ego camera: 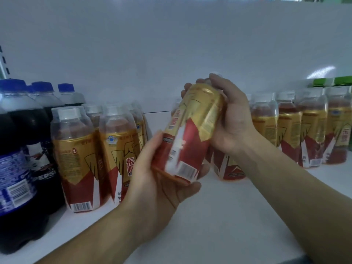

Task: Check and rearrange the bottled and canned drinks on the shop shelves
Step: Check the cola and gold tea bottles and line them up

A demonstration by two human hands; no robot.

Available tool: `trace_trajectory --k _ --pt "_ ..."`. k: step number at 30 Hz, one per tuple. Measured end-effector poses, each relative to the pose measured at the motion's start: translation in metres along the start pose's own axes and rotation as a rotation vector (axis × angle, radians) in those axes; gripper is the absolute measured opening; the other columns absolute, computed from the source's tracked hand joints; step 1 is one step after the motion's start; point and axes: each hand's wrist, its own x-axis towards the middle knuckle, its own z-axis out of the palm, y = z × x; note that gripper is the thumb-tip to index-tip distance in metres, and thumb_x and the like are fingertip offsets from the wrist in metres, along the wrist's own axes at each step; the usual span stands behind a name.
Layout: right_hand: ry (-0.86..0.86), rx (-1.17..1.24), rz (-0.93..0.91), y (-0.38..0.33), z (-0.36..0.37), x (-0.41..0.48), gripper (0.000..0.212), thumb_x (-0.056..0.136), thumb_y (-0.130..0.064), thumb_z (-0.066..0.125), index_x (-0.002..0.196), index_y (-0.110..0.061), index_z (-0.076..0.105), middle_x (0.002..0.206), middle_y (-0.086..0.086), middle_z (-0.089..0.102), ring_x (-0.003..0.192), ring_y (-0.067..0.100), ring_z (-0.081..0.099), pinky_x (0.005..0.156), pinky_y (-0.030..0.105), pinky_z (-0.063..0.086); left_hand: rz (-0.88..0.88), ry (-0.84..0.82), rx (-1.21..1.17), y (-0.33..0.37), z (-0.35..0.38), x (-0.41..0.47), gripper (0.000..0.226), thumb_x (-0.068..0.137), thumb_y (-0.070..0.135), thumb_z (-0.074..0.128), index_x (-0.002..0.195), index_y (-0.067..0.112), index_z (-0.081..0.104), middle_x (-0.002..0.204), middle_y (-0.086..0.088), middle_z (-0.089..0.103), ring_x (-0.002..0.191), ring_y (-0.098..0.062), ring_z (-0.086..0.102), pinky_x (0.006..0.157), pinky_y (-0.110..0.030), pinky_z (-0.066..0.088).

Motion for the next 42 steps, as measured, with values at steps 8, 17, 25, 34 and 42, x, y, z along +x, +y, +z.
trace_trajectory --k 8,17,25,34,42 --pt "0.046 0.037 -0.021 -0.002 -0.004 -0.002 0.011 0.084 -0.021 0.066 0.078 -0.012 0.063 0.085 0.007 0.071 0.082 0.02 0.07 0.086 0.038 0.054 0.158 0.075 0.268 -0.005 0.001 0.004 0.06 0.069 0.064 0.075 0.115 0.026 0.072 0.111 -0.005 0.075 0.108 -0.023 0.07 0.091 -0.045 0.053" --pt "-0.005 0.064 0.045 0.006 0.004 -0.004 0.018 0.077 -0.025 0.068 0.088 -0.011 0.064 0.092 0.01 0.072 0.089 0.024 0.07 0.103 0.045 0.047 -0.042 0.038 0.032 0.001 -0.002 -0.002 0.057 0.086 0.06 0.049 0.093 0.013 0.08 0.105 -0.021 0.074 0.082 -0.036 0.073 0.072 -0.044 0.061" --pt "0.065 -0.006 0.032 0.008 0.008 -0.005 0.015 0.086 -0.024 0.065 0.089 -0.01 0.06 0.088 0.011 0.07 0.084 0.025 0.066 0.098 0.048 0.05 0.085 0.089 0.162 0.0 -0.003 0.001 0.045 0.08 0.054 0.058 0.09 0.017 0.081 0.092 -0.009 0.077 0.078 -0.023 0.072 0.062 -0.035 0.059" --pt "0.119 -0.128 0.009 0.006 0.009 -0.007 0.013 0.089 -0.019 0.064 0.079 -0.011 0.063 0.079 0.006 0.069 0.076 0.02 0.066 0.077 0.038 0.056 0.14 0.1 0.394 -0.001 0.003 -0.001 0.041 0.078 0.057 0.057 0.098 0.025 0.075 0.094 0.0 0.078 0.085 -0.015 0.075 0.082 -0.044 0.059" --pt "0.044 -0.133 0.05 0.006 0.011 -0.008 0.021 0.095 -0.028 0.058 0.091 -0.008 0.062 0.09 0.012 0.072 0.088 0.024 0.069 0.085 0.04 0.055 -0.11 -0.076 0.164 0.005 -0.001 -0.007 0.07 0.084 0.065 0.046 0.112 0.008 0.075 0.107 -0.02 0.073 0.085 -0.031 0.073 0.07 -0.041 0.062"
